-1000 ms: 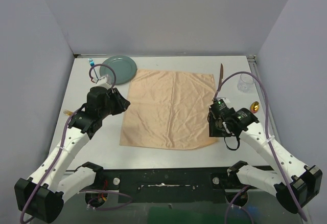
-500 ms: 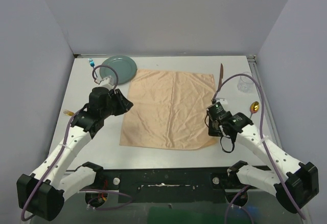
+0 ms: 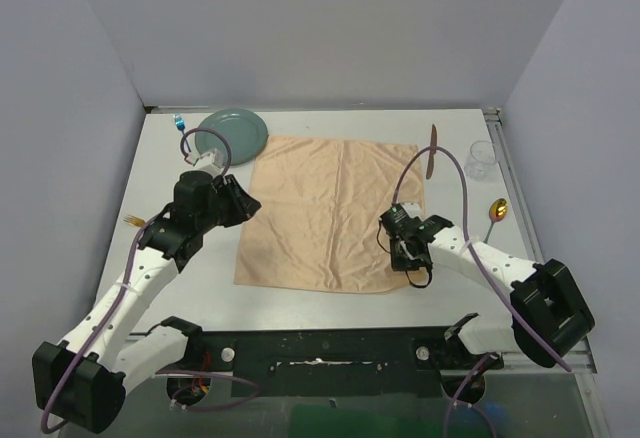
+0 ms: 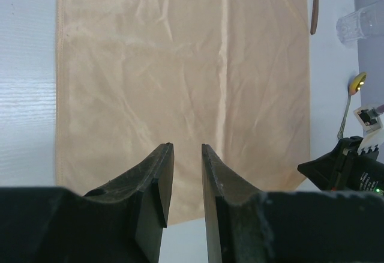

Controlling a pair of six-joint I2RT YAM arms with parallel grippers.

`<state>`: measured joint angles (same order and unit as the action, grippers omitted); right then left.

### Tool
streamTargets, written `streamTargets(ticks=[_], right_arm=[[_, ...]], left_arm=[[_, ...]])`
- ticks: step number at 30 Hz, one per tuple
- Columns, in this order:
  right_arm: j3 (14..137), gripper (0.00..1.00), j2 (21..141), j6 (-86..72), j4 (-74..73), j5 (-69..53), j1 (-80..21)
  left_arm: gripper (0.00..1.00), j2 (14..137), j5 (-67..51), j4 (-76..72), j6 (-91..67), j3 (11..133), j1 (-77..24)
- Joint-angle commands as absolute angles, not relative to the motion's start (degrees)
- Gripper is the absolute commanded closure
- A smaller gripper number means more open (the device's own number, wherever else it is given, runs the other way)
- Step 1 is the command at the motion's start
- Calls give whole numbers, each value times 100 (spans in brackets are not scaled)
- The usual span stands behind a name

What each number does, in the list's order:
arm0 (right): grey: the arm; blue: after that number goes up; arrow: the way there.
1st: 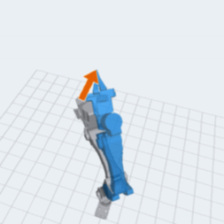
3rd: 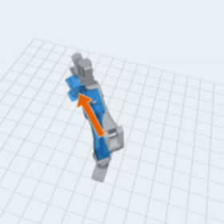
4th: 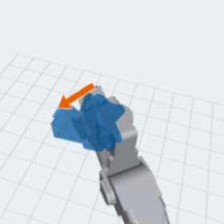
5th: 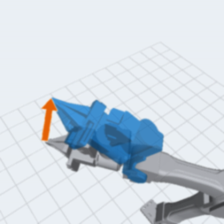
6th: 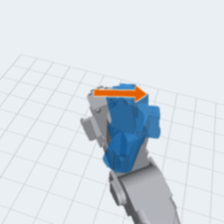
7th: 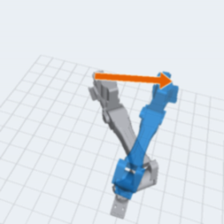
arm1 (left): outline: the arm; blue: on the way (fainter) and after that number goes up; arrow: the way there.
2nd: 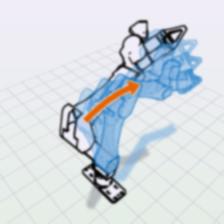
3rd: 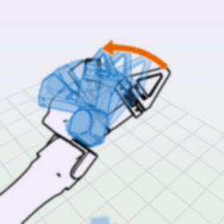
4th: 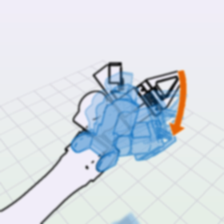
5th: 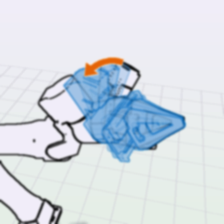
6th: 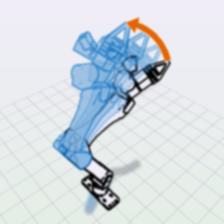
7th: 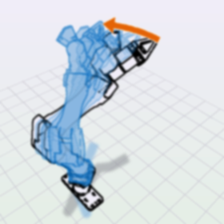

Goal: Set the dinner table for one person
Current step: Flatten out the napkin at the center of the board.

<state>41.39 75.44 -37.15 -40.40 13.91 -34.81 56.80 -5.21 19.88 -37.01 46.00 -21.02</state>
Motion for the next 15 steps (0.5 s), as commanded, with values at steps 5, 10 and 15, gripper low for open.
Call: streamTargets(ticks=[5, 10, 15], right_arm=[[4794, 100, 7083, -3972, -5721, 1190, -3904], [4869, 100, 6709, -4287, -6343, 1074, -4211], [4816, 100, 6449, -4515, -6390, 1360, -4306]], left_arm=[[77, 5517, -505, 1726, -3621, 4669, -2083], [77, 5474, -506, 1723, -3612, 4695, -2074], [77, 5471, -526, 1715, -3619, 4687, -2065]])
